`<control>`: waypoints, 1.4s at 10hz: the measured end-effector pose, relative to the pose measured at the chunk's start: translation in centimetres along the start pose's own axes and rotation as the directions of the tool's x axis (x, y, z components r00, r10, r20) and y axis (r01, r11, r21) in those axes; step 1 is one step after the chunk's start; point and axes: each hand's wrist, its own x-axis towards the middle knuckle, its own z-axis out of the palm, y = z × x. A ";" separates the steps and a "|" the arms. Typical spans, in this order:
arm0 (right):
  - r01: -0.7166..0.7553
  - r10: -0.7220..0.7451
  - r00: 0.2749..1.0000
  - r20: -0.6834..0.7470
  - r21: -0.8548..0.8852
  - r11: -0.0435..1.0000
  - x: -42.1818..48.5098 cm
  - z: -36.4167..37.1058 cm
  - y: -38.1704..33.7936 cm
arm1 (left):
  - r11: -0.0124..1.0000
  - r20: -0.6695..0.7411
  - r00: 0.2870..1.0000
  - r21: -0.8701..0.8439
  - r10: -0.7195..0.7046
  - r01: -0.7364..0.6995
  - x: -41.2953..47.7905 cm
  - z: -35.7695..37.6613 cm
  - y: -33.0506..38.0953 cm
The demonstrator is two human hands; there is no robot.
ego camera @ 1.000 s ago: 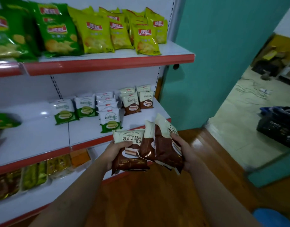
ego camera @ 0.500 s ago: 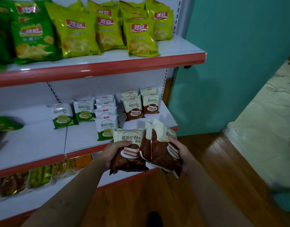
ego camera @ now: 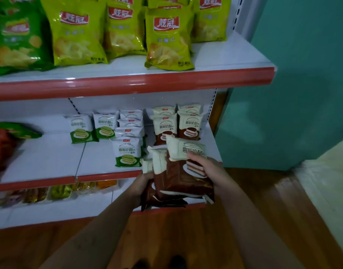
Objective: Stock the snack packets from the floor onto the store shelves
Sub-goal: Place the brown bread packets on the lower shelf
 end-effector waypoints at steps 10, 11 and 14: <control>-0.033 0.106 0.912 -0.395 0.187 0.982 16.0 -2.3 -3.9 | 0.964 -0.081 0.995 -0.263 -0.053 0.030 7.5 -10.7 2.7; -0.046 0.046 0.916 -0.399 0.010 0.999 18.5 -1.8 -3.2 | 0.971 -0.124 0.986 -0.225 -0.115 0.085 10.2 -12.6 -1.0; -0.039 -0.051 0.964 -0.262 -0.328 0.944 27.1 1.6 -1.9 | 0.978 -0.294 0.943 -0.178 -0.155 0.105 9.4 -9.9 -1.4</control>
